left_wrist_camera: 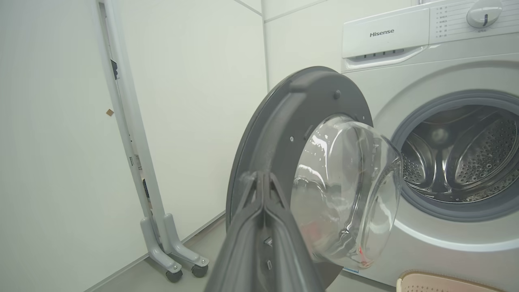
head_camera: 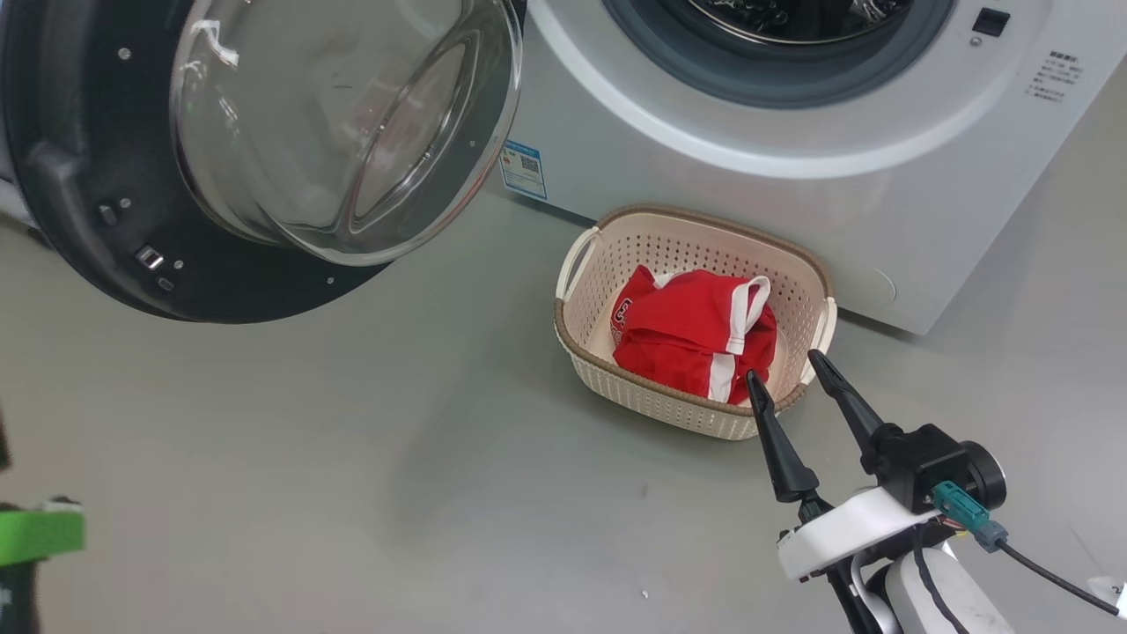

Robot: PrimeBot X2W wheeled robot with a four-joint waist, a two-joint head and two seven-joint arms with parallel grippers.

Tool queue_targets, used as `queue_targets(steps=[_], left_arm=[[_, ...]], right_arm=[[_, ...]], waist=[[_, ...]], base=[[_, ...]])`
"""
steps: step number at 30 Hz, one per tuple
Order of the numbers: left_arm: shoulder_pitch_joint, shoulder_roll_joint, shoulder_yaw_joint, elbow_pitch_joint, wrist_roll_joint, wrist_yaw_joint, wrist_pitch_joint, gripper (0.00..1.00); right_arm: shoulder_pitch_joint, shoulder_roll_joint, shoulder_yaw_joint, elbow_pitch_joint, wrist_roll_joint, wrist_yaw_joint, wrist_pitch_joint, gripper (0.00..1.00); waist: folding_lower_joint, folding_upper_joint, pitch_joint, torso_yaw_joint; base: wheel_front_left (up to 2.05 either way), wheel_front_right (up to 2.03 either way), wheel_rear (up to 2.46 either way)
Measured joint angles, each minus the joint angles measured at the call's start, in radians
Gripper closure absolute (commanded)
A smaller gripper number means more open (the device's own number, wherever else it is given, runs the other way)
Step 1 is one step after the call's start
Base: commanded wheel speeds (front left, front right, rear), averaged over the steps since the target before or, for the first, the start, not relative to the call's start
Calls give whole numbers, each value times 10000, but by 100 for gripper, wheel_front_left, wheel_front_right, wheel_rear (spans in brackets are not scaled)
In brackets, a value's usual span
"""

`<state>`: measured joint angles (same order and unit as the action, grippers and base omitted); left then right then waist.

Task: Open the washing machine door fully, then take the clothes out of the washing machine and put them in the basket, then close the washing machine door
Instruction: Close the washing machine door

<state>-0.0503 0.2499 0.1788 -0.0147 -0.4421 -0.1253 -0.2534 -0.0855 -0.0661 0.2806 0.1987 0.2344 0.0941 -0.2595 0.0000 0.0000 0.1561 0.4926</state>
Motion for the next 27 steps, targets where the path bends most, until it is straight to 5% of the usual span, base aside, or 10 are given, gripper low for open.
queue_targets(steps=[4, 17, 22, 27], left_arm=[[-550, 485, 543, -67, -591, 0, 50, 100], [-3317, 1473, 3168, 1730, -5156, 2, 2054, 100], [-4231, 1760, 4159, 3170, -6677, 579, 3191, 100], [-5074, 1751, 5168, 4736, -8295, 1699, 4353, 100]], right_arm=[[-116, -102, -8, -36, -82, -2, 0, 0], [-750, -506, 12, -221, -389, -4, 4, 0], [-929, -566, 42, -228, -433, 0, 6, 0], [-1128, -558, 128, -240, -435, 4, 6, 0]], waist=[[0, 0, 273, -121], [0, 0, 1507, -672], [0, 0, 1866, -958], [0, -1, 2130, -1288]], base=[[0, 0, 0], [0, 0, 0], [0, 0, 0], [0, 0, 0]])
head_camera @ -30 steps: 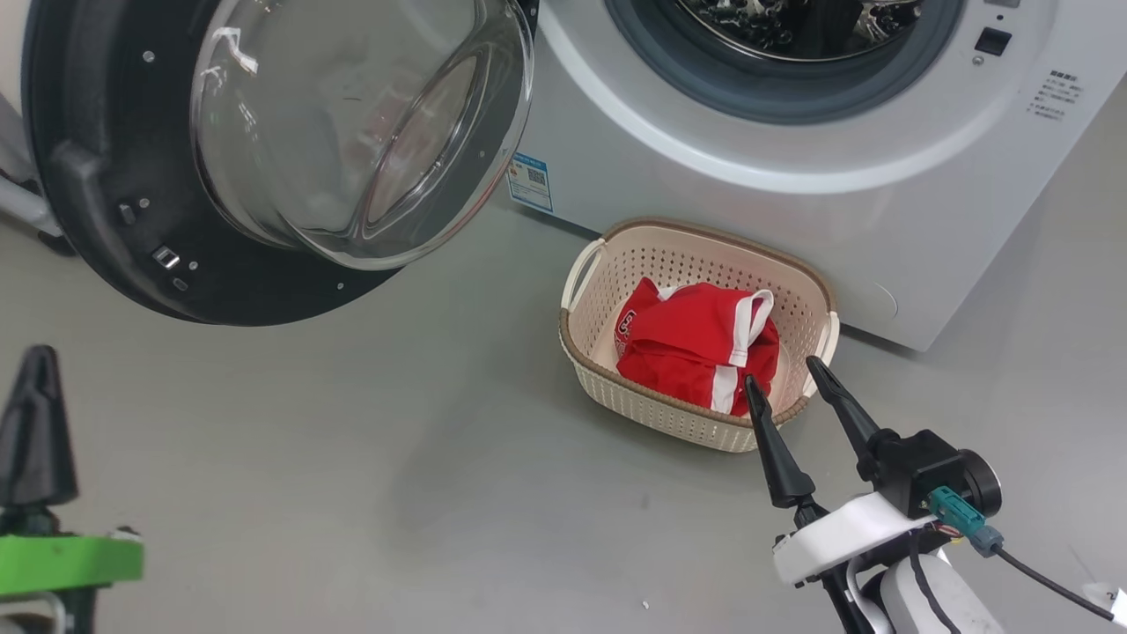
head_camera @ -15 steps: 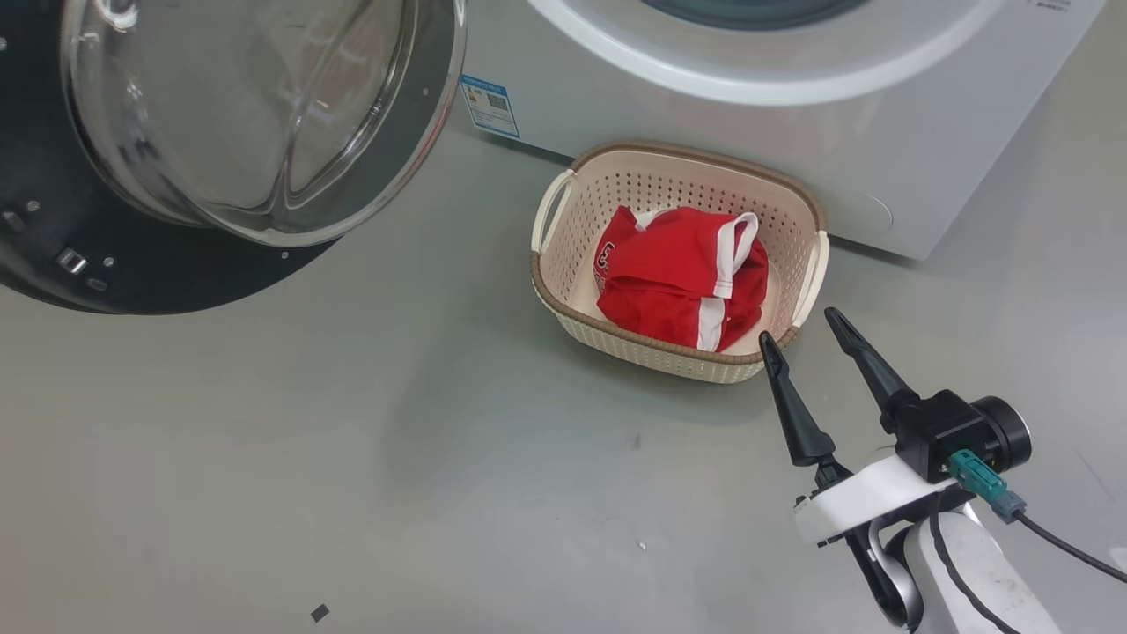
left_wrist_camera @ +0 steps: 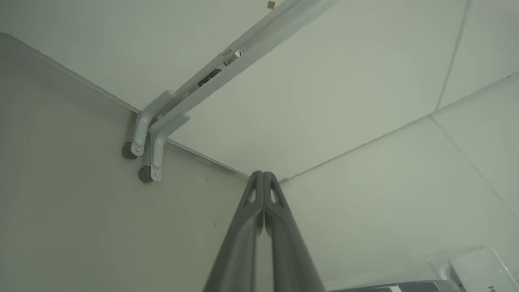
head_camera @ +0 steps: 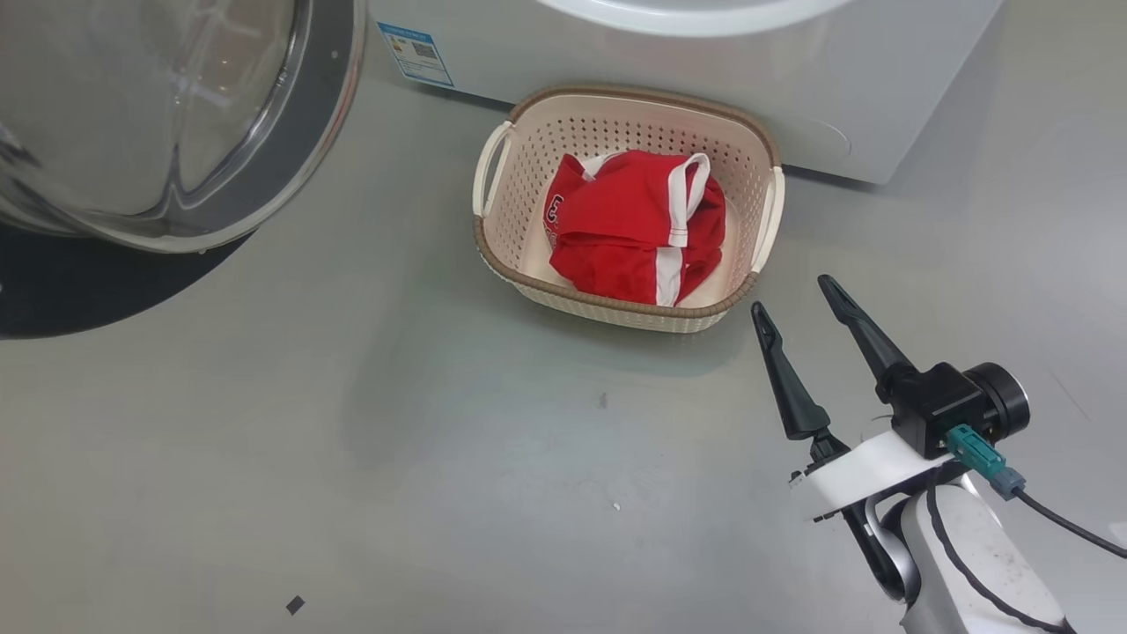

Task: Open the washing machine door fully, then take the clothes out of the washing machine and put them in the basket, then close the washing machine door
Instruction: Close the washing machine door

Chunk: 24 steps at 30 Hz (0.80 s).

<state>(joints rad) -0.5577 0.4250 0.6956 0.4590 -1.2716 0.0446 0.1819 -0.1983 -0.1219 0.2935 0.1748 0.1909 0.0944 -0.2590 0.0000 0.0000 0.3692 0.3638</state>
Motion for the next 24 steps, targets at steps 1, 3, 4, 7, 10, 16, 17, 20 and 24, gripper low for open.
queue_targets(steps=[1, 3, 4, 7, 10, 16, 17, 20, 24], left_arm=[[-210, 0, 230, 203, -341, 155, 157, 100], [-686, 6, 596, 512, -848, 456, 372, 100], [-897, 12, 738, 627, -993, 560, 512, 100], [-1601, 50, 989, 1204, -1586, 650, 999, 100], [-1891, 92, 989, 1618, -1779, 663, 1304, 100], [-2342, 182, 1007, 2441, -2036, 750, 1848, 100], [-2401, 194, 993, 2541, -2048, 750, 1881, 100], [-2476, 288, 865, 2876, -2038, 750, 2067, 100], [-2633, 303, 744, 3369, -2044, 782, 2410, 100]], right_arm=[[-8, 6, 13, 4, 0, 0, 0, 0], [-10, 19, 19, 35, 0, 0, 0, 0], [-10, 21, 12, 42, 2, 0, 0, 0], [-18, -19, -123, 46, 2, -2, 0, 0], [-45, -33, -144, 56, 2, -2, 0, 0], [-210, -12, -111, 88, 2, 0, -2, 0], [-210, -10, -102, 100, 2, 0, -2, 0], [-211, -6, -86, 117, 2, 0, -2, 0], [-212, 0, -88, 148, 2, 0, -2, 0]], waist=[[0, 0, 39, -68], [0, 0, 108, -201], [0, 0, 136, -263], [0, 0, 251, -426], [0, 0, 307, -478], [0, 0, 325, -548], [0, 0, 322, -559], [0, 0, 310, -591], [0, 0, 295, -625]], base=[[0, 0, 0], [0, 0, 0], [0, 0, 0], [0, 0, 0], [0, 0, 0], [0, 0, 0], [0, 0, 0], [0, 0, 0], [0, 0, 0]])
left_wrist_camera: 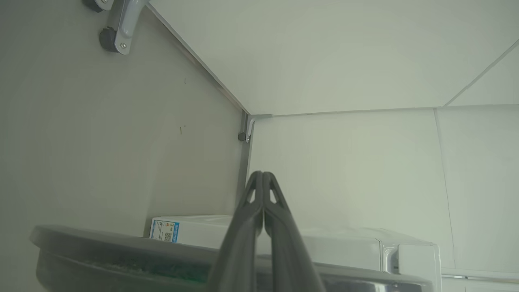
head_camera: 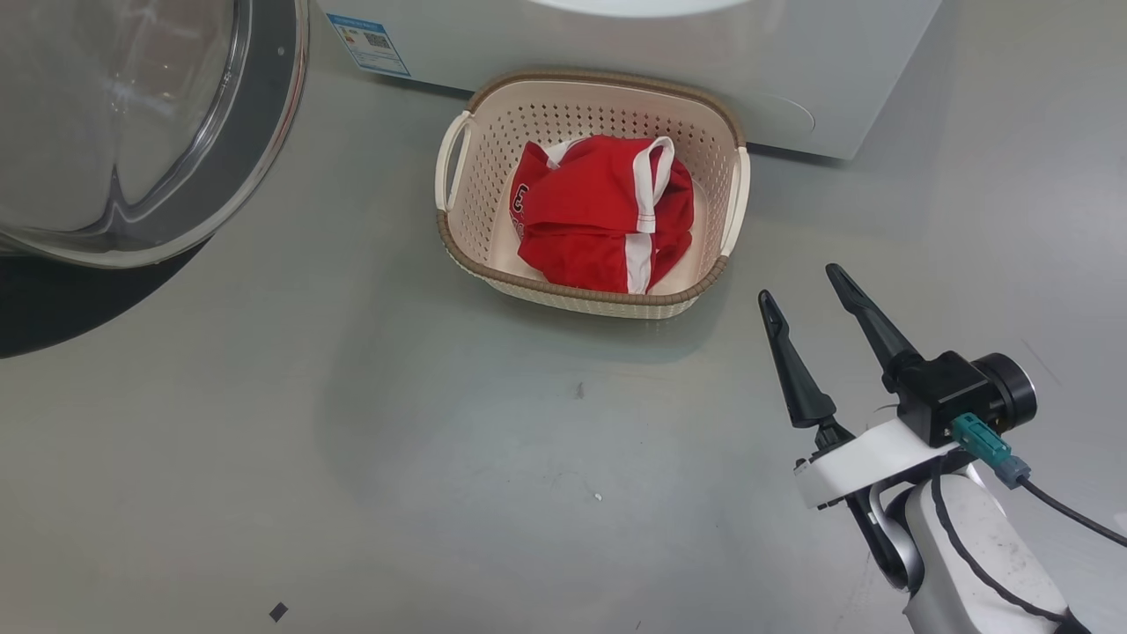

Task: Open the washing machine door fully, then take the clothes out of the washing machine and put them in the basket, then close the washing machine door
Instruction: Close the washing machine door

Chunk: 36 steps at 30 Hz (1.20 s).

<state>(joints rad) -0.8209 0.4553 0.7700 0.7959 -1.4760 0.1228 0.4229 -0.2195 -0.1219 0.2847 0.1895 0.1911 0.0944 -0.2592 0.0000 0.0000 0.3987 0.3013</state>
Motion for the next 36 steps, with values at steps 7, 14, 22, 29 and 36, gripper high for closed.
queue_targets(steps=[7, 14, 22, 29, 36], left_arm=[[-159, 73, -291, 961, 86, 0, 399, 100], [-366, 242, -583, 1321, 165, 0, 840, 100], [-571, 374, -853, 1599, 186, 0, 1331, 100], [-595, 357, -1285, 1601, 257, 2, 1942, 100], [-594, 311, -1620, 1605, 332, 2, 2533, 100]], right_arm=[[-30, 15, 15, 15, 0, 2, 0, 0], [-33, 21, 23, 104, 0, 6, 0, 0], [-32, 40, 15, 230, 2, 8, -2, 0], [-31, 153, 33, 270, 19, 10, -2, 0], [-26, 221, 58, 286, 36, 10, -2, 0]], waist=[[0, 0, -11, -31], [0, 0, -44, -54], [0, 0, -170, -51], [0, 0, -431, 5], [0, 0, -685, 55]], base=[[0, 0, 0], [0, 0, 0], [0, 0, 0], [0, 0, 0], [0, 0, 0]])
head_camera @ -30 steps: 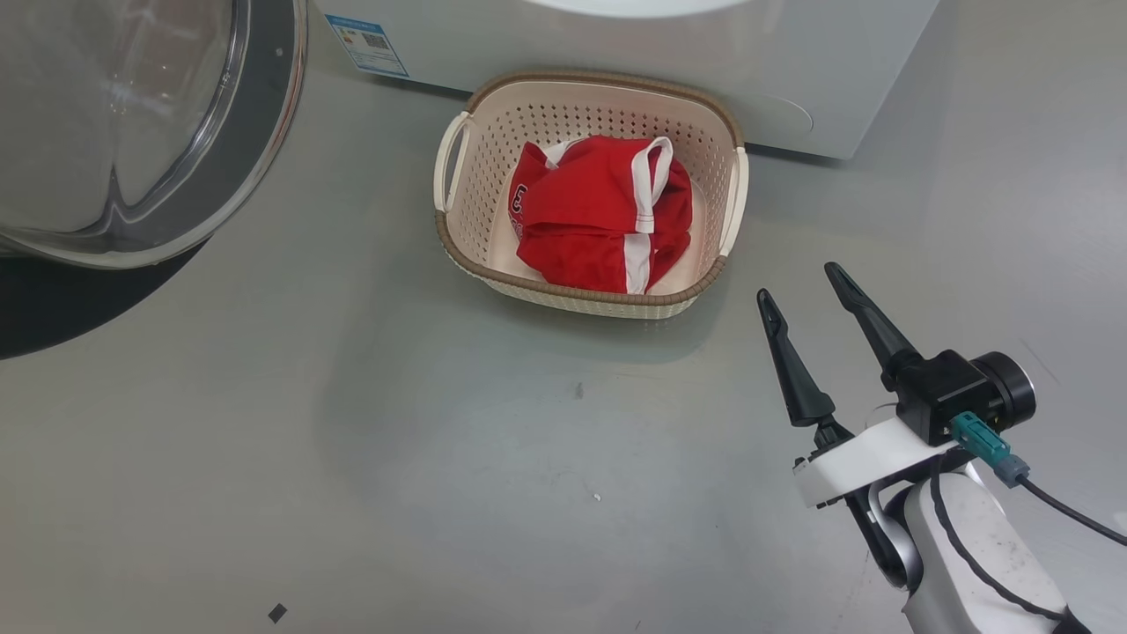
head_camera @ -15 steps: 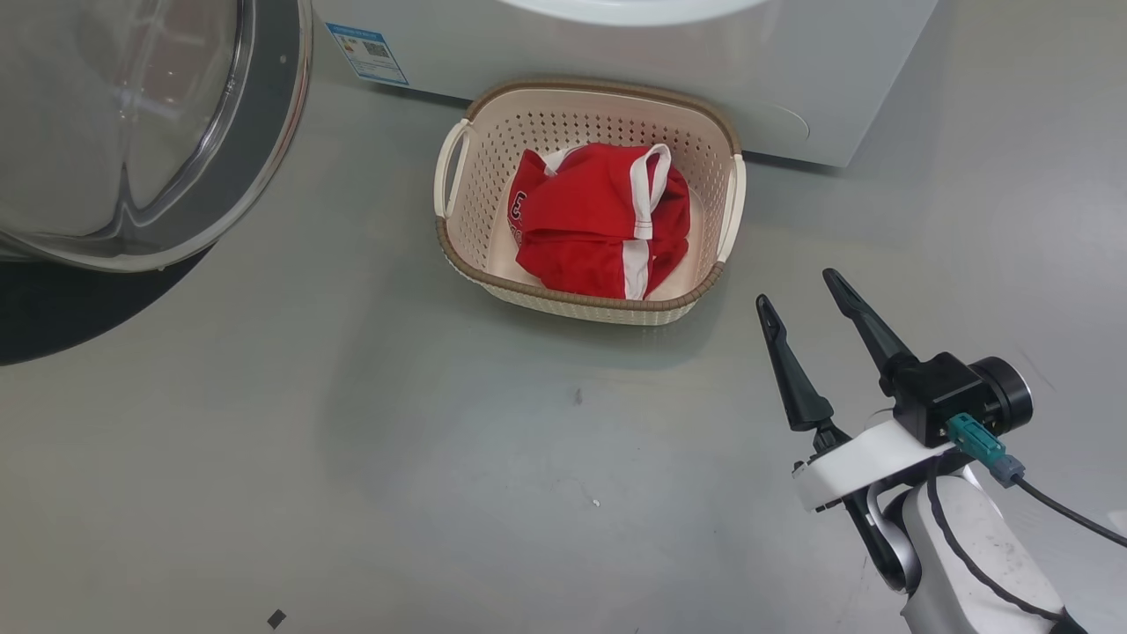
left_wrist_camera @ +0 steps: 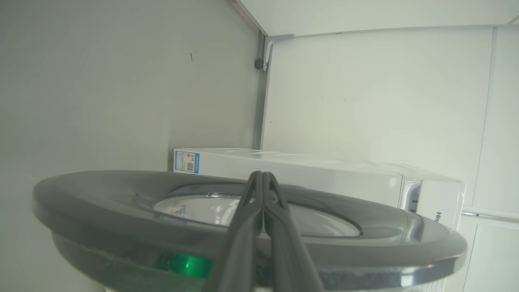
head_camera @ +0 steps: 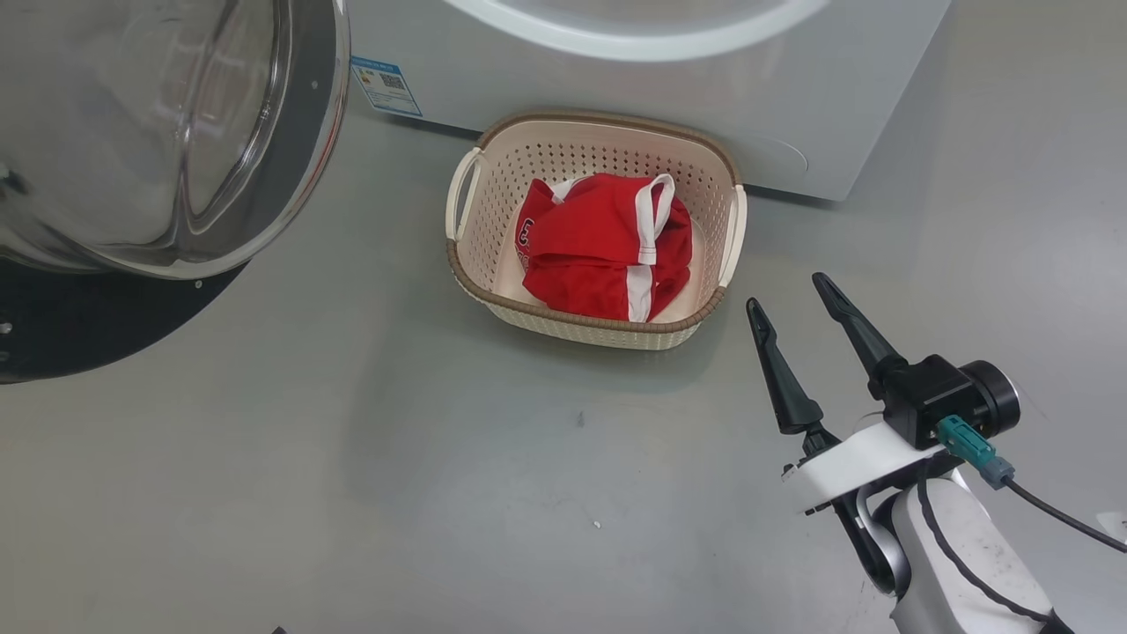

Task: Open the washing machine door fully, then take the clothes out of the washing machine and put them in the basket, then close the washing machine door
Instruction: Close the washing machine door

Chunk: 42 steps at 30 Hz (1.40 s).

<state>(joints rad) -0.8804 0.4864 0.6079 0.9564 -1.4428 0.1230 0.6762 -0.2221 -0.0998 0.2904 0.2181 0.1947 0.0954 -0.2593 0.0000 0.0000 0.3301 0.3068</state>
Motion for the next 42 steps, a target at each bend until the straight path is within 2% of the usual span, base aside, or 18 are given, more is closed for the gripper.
queue_targets(steps=[9, 20, 33, 42], left_arm=[[52, -111, -232, -121, 0, -59, 673, 100], [527, -813, -823, -362, 29, -407, 1580, 100], [1239, -974, -1014, -1070, 29, -721, 2545, 100], [1844, -1522, -1308, -1753, -4, -844, 3275, 100]], right_arm=[[7, 50, 17, 4, 59, 2, 0, 0], [66, 79, -104, 4, 73, 0, 0, 0], [136, 198, -111, 0, 161, 0, 0, 0], [270, 244, -119, -12, 165, 2, 0, 0]], waist=[[0, 0, -179, 28], [0, 0, -439, 105], [0, 0, -734, 235], [0, 0, -823, 338]], base=[[0, 0, 0], [0, 0, 0], [0, 0, 0], [0, 0, 0]])
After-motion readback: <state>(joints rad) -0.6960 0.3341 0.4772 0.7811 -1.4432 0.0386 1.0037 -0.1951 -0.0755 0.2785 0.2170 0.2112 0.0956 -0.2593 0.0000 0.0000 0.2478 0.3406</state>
